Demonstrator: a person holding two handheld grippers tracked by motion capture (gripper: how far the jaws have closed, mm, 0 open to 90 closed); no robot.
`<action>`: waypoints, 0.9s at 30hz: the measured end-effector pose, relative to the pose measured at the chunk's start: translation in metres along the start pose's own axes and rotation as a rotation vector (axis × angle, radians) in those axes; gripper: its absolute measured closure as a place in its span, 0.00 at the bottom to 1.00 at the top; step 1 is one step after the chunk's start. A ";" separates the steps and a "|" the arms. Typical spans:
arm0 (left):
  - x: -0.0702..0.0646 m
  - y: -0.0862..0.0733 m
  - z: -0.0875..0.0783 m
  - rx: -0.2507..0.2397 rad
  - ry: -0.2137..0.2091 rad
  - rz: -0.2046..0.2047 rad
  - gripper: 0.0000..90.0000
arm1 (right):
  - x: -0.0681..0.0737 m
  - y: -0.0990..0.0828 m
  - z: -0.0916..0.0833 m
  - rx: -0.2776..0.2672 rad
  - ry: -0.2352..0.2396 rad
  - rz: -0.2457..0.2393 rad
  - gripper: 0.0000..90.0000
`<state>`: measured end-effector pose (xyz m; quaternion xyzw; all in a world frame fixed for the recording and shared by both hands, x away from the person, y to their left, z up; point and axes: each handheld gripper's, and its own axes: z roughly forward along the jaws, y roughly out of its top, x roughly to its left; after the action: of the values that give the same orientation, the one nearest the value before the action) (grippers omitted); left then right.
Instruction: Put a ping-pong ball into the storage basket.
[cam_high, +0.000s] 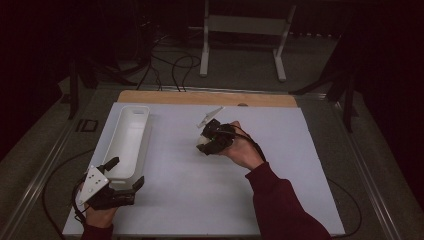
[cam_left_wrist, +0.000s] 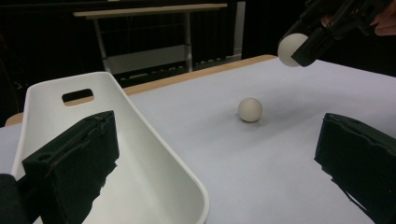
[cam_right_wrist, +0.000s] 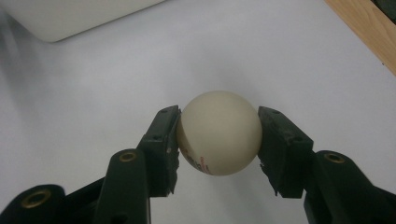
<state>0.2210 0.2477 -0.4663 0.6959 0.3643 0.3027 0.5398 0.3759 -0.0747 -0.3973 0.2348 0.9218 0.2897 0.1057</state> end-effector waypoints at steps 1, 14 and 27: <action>0.000 0.000 0.000 0.000 0.000 0.001 0.00 | 0.000 0.000 0.000 0.000 0.000 -0.005 0.56; 0.000 0.000 0.000 0.000 0.001 0.001 0.00 | 0.003 0.005 0.000 -0.006 0.004 -0.012 0.56; 0.000 0.000 0.000 0.000 0.001 0.000 0.00 | 0.006 0.011 -0.001 -0.015 0.010 -0.018 0.56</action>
<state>0.2210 0.2478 -0.4663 0.6958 0.3647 0.3028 0.5395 0.3747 -0.0647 -0.3907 0.2243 0.9222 0.2968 0.1055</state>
